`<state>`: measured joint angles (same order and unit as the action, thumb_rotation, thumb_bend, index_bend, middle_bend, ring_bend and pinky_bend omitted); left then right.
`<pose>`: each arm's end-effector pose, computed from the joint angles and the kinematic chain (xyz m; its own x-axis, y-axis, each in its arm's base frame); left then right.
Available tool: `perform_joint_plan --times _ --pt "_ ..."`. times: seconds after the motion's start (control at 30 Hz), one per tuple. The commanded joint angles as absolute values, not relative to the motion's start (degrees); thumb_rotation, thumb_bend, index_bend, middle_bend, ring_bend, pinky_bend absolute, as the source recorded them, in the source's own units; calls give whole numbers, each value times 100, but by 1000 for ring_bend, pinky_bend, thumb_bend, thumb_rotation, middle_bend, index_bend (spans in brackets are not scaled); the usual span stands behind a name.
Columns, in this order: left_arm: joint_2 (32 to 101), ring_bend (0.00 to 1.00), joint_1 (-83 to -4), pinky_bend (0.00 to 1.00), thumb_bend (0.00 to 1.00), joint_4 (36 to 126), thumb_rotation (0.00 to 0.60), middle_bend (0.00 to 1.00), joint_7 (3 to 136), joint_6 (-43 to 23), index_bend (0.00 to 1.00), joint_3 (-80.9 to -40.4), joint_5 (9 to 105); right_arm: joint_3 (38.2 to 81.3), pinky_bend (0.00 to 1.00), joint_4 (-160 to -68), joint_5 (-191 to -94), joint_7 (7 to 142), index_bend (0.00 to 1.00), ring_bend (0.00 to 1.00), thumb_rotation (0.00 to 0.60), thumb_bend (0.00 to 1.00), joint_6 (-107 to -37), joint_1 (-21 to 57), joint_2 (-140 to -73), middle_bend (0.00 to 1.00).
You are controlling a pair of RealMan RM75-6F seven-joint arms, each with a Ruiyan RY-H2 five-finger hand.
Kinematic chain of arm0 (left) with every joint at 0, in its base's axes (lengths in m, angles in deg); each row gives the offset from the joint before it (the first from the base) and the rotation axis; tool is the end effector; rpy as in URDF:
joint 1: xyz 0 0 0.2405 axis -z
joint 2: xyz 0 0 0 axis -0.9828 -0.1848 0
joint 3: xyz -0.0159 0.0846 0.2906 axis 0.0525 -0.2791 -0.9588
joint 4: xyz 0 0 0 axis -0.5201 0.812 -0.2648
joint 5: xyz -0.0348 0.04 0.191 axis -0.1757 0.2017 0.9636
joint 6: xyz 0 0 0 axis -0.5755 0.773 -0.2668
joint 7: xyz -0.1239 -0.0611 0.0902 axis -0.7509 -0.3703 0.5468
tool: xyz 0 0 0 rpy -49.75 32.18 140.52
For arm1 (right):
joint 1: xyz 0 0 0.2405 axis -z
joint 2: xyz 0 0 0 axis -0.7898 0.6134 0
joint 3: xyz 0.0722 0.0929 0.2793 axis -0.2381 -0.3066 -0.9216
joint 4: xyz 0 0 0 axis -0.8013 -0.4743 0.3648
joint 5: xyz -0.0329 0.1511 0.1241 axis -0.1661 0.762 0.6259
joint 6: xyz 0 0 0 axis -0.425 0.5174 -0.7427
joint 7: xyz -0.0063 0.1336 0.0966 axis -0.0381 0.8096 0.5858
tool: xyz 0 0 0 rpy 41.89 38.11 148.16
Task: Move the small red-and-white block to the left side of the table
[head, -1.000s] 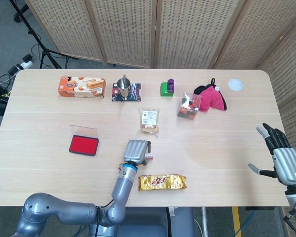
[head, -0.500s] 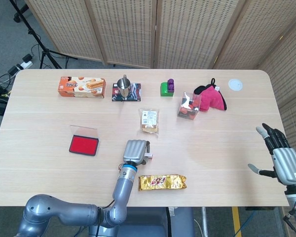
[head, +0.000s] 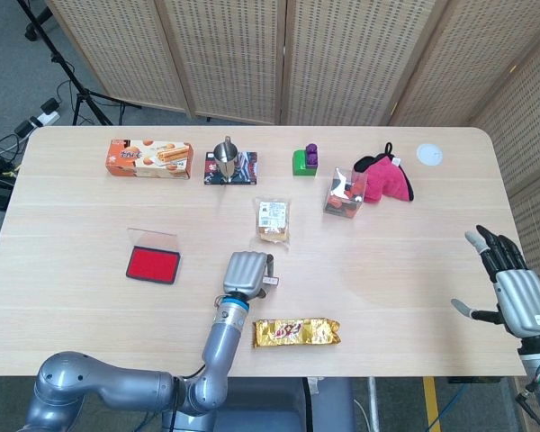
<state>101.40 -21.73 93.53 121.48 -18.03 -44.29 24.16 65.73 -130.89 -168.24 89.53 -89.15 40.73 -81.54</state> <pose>-0.0331 0.3607 -0.1382 0.3189 0.3976 0.8603 0.9475 -0.1561 -0.2791 -0.3254 -0.2487 0.2170 0.2400 -0.0245 0.9705 -0.9614 -0.1446 0.2341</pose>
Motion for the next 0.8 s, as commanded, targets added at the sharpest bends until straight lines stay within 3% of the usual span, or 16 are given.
perform_joint_plan --times 0.03,0.23,0.43,0.57,0.8 --pt "9647 1000 -2200 1000 367 10007 600 1000 12591 -1927 641 -4309 2110 6577 0 -13096 -16832 8927 0 0 600 0 -8914 4075 -8159 0" --pt "8399 1000 -2391 1000 370 11294 600 1000 13175 -2011 644 -4107 1212 6593 0 -13128 -16858 8830 0 0 600 0 -8902 4073 -8180 0" --pt "7029 1000 -2827 1000 370 12042 600 1000 12990 -1566 646 -4185 798 6614 0 -13177 -16902 8694 0 0 600 0 -8910 4079 -8206 0" --pt "5982 1000 -3413 1000 375 12103 600 1000 12333 -765 646 -4344 879 6648 0 -13222 -16947 8534 0 0 600 0 -8899 4078 -8246 0" --pt "5238 1000 -3961 1000 380 11614 600 1000 11191 349 647 -4779 1528 6668 0 -13262 -16959 8358 0 0 600 0 -8886 4081 -8289 0"
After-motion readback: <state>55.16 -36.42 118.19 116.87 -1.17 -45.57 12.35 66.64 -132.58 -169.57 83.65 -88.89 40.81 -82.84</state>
